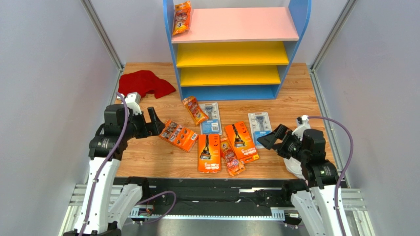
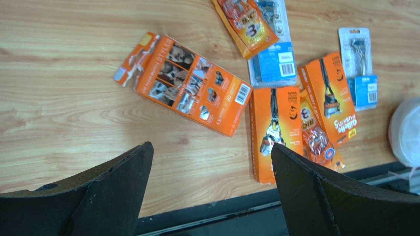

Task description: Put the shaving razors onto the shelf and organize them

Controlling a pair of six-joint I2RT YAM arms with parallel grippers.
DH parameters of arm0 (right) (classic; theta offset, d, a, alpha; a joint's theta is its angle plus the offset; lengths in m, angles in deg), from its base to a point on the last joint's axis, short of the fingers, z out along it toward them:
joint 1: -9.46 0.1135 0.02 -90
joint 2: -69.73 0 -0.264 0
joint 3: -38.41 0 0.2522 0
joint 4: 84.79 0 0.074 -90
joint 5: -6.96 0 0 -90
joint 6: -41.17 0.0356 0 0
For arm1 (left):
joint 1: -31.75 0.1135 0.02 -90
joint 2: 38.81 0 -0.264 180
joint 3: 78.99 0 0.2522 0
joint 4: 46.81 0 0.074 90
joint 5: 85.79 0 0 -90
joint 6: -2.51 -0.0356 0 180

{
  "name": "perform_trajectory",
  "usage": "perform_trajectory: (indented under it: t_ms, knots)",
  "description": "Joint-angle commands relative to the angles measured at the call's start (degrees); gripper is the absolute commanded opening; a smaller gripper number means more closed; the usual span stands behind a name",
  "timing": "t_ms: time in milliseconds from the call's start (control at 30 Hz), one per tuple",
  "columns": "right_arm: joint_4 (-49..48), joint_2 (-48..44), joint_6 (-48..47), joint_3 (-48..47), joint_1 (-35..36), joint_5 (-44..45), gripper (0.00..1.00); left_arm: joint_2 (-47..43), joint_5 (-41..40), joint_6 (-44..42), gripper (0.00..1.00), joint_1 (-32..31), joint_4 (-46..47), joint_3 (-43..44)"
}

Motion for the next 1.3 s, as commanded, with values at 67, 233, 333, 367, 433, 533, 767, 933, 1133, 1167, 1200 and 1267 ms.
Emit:
perform_trajectory:
  t_ms: [67, 233, 333, 367, 433, 533, 767, 933, 1133, 1167, 1200, 1267]
  knots:
    - [1.0, 2.2, 0.2, 1.0, 3.8, -3.2, 0.99, -0.4, 7.7, 0.6, 0.99, 0.3, -1.6, 3.0]
    - [-2.6, 6.8, 2.5, 0.9, 10.9, -0.8, 0.99, 0.1, 11.5, 0.7, 0.99, 0.3, -1.4, 3.6]
    - [-4.9, 10.6, 4.7, 0.6, 19.1, 4.6, 0.99, 1.1, 14.1, 1.4, 0.99, 0.3, -1.1, 3.1]
    - [-5.6, 11.7, 5.3, 0.6, 23.0, 6.8, 0.99, 1.1, 16.0, 1.8, 0.99, 0.3, -0.2, 2.1]
    - [-8.3, 14.4, 7.4, 1.2, 26.4, 8.6, 0.99, 1.4, 17.8, 2.2, 0.99, 0.3, 0.7, 1.2]
    - [-10.8, 17.5, 10.2, 2.7, 31.4, 11.6, 0.98, 1.6, 19.1, 2.2, 0.99, 0.3, 0.7, -1.0]
    - [-9.2, 21.5, 13.2, 5.5, 35.9, 18.1, 0.92, -0.5, 21.3, 3.1, 0.99, 0.3, 1.5, -5.6]
    - [-9.7, 24.1, 12.8, 6.1, 36.2, 18.6, 0.92, -0.7, 22.7, 2.9, 0.99, 0.3, 1.7, -6.2]
    - [-14.6, 26.1, 12.8, 8.8, 36.1, 17.5, 0.92, -0.9, 25.5, 3.7, 0.99, 0.3, 2.6, -6.4]
    - [-15.2, 26.1, 12.8, 9.4, 36.0, 16.8, 0.92, -1.1, 25.7, 3.7, 0.99, 0.3, 2.6, -6.5]
    - [-16.4, 25.9, 12.9, 9.6, 36.0, 16.5, 0.92, -1.4, 25.8, 3.8, 0.99, 0.3, 2.7, -6.5]
    - [-17.7, 25.6, 13.2, 10.3, 35.9, 15.7, 0.91, -1.7, 26.4, 4.0, 0.99, 0.3, 3.1, -6.7]
